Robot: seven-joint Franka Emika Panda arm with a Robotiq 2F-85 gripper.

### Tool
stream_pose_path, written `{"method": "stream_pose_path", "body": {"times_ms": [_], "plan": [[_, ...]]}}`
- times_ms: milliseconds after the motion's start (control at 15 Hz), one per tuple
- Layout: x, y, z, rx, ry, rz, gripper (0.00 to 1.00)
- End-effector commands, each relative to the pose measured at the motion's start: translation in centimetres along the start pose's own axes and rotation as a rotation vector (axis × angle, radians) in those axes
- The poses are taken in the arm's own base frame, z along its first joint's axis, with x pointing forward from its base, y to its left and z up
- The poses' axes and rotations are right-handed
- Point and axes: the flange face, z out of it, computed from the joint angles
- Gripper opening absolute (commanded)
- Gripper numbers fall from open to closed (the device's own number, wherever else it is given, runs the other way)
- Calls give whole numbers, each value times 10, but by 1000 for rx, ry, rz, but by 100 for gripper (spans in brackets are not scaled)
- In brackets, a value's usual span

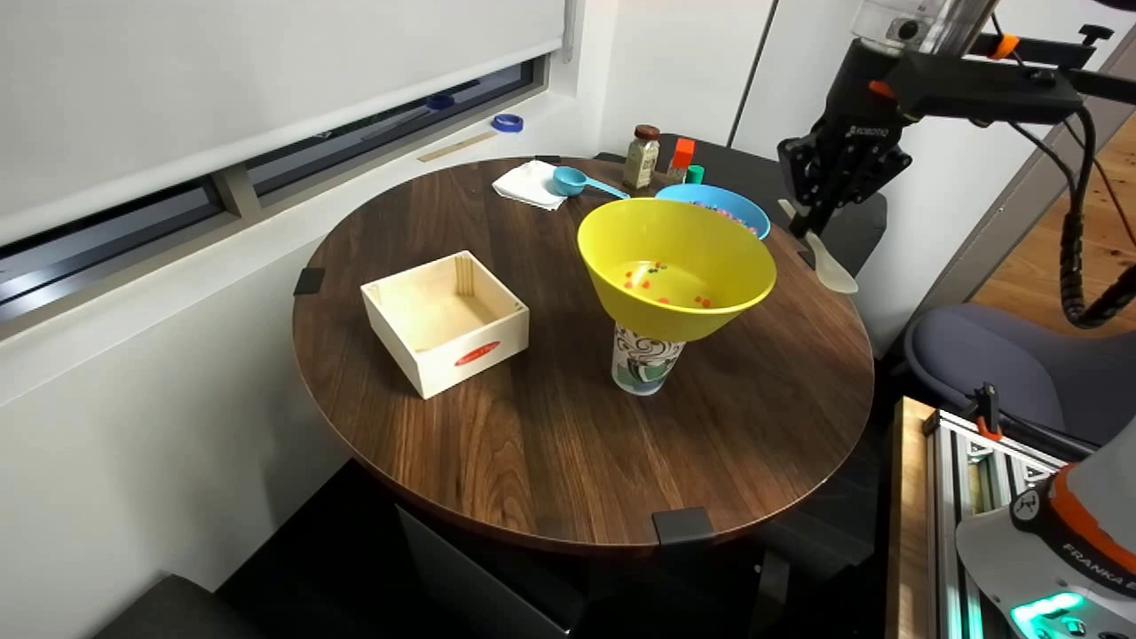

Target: Pick up the yellow bowl and put it on top of the styrofoam cup, Pick up the white spoon and used it to move the content from the blue bowl into the yellow before putting it back down on the table

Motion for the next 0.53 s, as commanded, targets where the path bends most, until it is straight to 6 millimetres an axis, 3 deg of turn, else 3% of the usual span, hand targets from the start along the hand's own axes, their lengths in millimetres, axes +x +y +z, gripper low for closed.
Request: {"method": "stream_pose_path", "body": {"times_ms": [0, 467], "plan": [[-12, 18, 33, -7, -30, 19, 3], [-19, 43, 93, -37, -11, 35, 3]]}}
